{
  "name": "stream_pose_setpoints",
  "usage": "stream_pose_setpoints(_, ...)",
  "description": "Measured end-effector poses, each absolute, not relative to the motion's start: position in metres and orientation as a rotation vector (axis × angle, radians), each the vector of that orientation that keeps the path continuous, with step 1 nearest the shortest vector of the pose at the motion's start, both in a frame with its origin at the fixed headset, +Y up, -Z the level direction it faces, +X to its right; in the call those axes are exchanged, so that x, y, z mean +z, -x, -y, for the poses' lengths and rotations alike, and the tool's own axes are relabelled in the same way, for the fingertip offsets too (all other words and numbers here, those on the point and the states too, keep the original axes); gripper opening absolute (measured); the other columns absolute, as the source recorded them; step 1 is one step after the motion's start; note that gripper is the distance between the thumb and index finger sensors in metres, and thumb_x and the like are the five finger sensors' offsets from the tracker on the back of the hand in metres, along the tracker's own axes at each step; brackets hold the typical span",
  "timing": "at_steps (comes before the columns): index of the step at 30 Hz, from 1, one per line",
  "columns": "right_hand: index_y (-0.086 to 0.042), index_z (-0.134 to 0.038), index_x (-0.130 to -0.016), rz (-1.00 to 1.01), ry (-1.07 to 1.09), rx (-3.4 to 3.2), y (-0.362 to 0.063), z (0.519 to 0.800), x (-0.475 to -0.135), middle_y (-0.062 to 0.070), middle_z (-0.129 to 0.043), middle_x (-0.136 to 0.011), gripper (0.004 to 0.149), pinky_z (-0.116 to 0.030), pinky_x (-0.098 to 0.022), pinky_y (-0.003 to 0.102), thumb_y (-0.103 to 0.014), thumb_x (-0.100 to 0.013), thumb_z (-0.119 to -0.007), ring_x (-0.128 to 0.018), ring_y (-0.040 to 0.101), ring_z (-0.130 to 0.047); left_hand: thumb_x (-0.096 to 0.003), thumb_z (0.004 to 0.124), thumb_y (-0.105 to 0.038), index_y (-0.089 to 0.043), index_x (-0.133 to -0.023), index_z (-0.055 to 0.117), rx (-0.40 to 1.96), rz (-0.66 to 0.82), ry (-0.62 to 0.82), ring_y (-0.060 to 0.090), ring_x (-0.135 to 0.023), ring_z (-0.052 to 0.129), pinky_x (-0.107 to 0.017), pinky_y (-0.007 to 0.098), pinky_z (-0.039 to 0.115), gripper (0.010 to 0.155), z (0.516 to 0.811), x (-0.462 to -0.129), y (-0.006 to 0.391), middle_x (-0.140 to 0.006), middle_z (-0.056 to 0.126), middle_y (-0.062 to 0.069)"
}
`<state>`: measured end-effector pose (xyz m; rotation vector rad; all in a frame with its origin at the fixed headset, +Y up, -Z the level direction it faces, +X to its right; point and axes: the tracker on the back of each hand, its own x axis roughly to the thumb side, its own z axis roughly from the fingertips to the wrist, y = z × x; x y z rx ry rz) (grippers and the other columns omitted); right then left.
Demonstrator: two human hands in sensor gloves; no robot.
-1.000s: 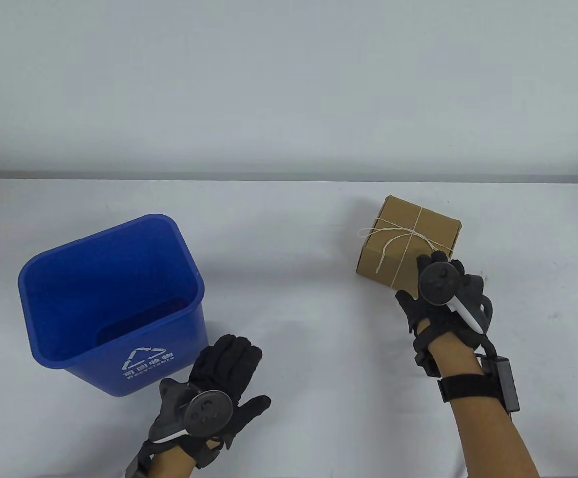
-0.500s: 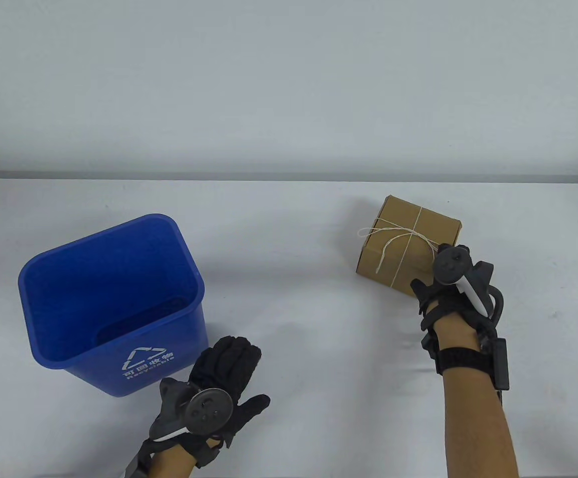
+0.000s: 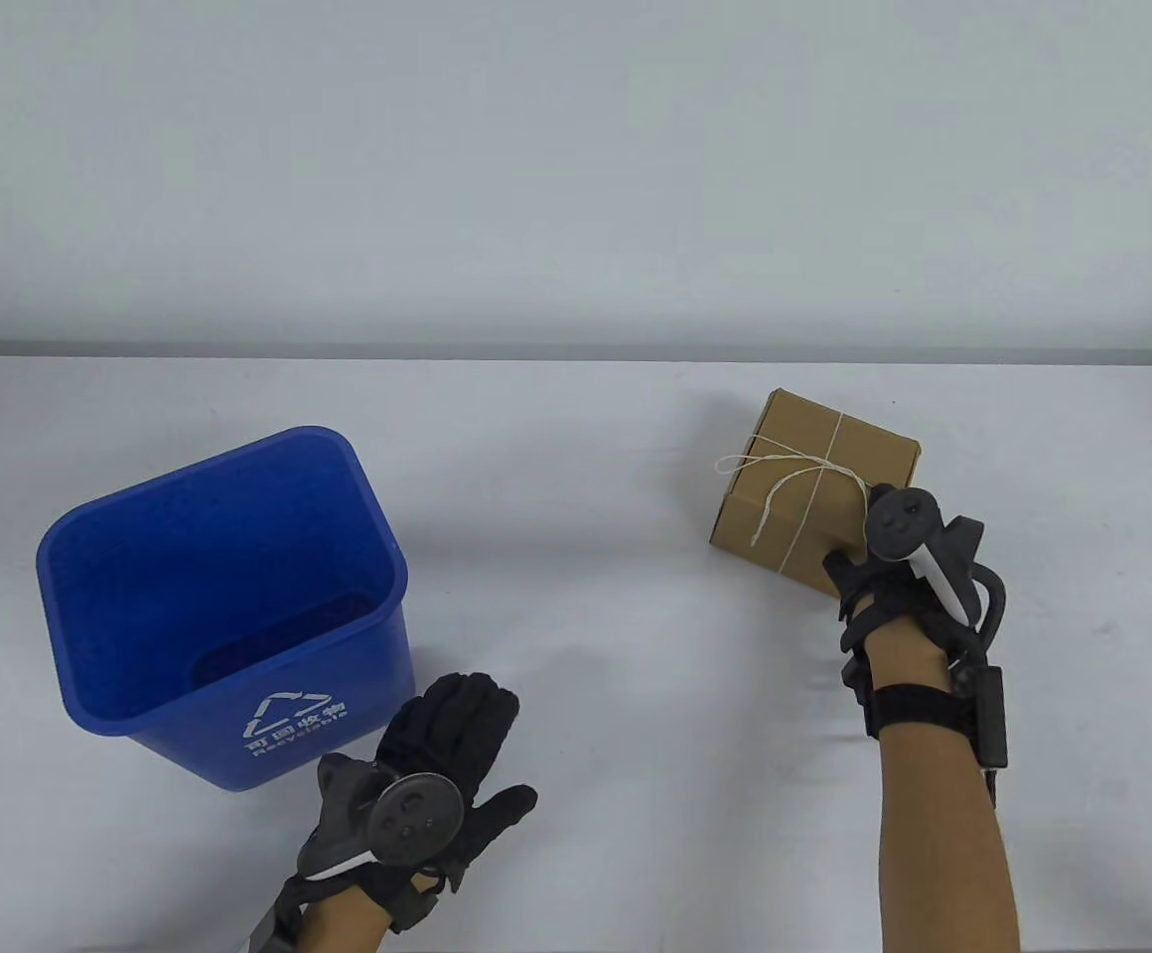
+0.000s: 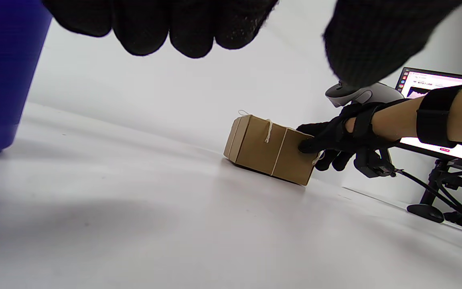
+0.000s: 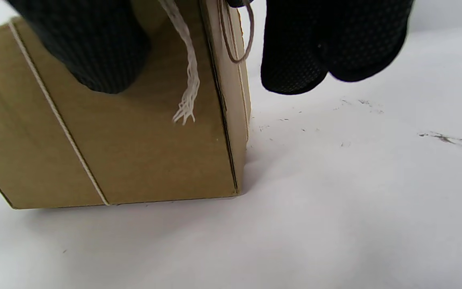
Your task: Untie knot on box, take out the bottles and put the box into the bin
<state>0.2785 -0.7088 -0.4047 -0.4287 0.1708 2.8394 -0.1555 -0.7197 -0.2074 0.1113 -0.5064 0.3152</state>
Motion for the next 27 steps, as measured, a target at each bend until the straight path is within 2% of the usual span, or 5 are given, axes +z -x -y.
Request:
stream_pose_setpoints(3,-0.028,-0.015,-0.103,-0.154,0.397,2.885,-0.276,0.713,-0.401,0.017,-0.024,-0.109,0.084,-0.076,-0.045,0.045,-0.048,-0.047,-0.074,-0.069,0.036,-0.089,-0.046,0.074,-0.063,-0.019,-0.115,0.041,0.318,0.504,-0.103,0.051,-0.108,0.053,-0.074,0.068,0.051,0.088,0.72,-0.207,0.155,-0.118,0.046,0.013)
stream_pose_setpoints(12,-0.03,-0.015,-0.102,-0.18,0.317,2.847,-0.279,0.712,-0.396,0.016,-0.024,-0.109,0.082,-0.077,-0.046,0.045,-0.048,-0.047,-0.074,-0.07,0.036,-0.089,-0.0462,0.073,-0.063,-0.019,-0.115,0.041,0.33,0.504,-0.095,0.051,-0.108,0.053,-0.073,0.068,0.051,0.088,0.72,-0.207,0.156,-0.117,0.046,0.013)
stream_pose_setpoints(16,-0.029,-0.018,-0.102,-0.173,0.291,2.853,-0.276,0.71,-0.395,0.018,-0.026,-0.109,0.081,-0.078,-0.043,0.044,-0.047,-0.047,-0.074,-0.064,0.033,-0.092,-0.0462,0.073,-0.063,-0.02,-0.115,0.041,0.334,0.504,-0.093,0.051,-0.108,0.053,-0.073,0.068,0.051,0.088,0.721,-0.207,0.155,-0.117,0.046,0.013)
stream_pose_setpoints(27,-0.029,-0.018,-0.102,-0.189,0.133,2.848,-0.263,0.712,-0.387,0.018,-0.026,-0.109,0.08,-0.078,-0.044,0.044,-0.047,-0.048,-0.074,-0.065,0.034,-0.092,-0.0462,0.073,-0.063,-0.019,-0.115,0.041,0.334,0.498,-0.094,0.051,-0.108,0.054,-0.073,0.068,0.052,0.087,0.721,-0.208,0.156,-0.117,0.046,0.013)
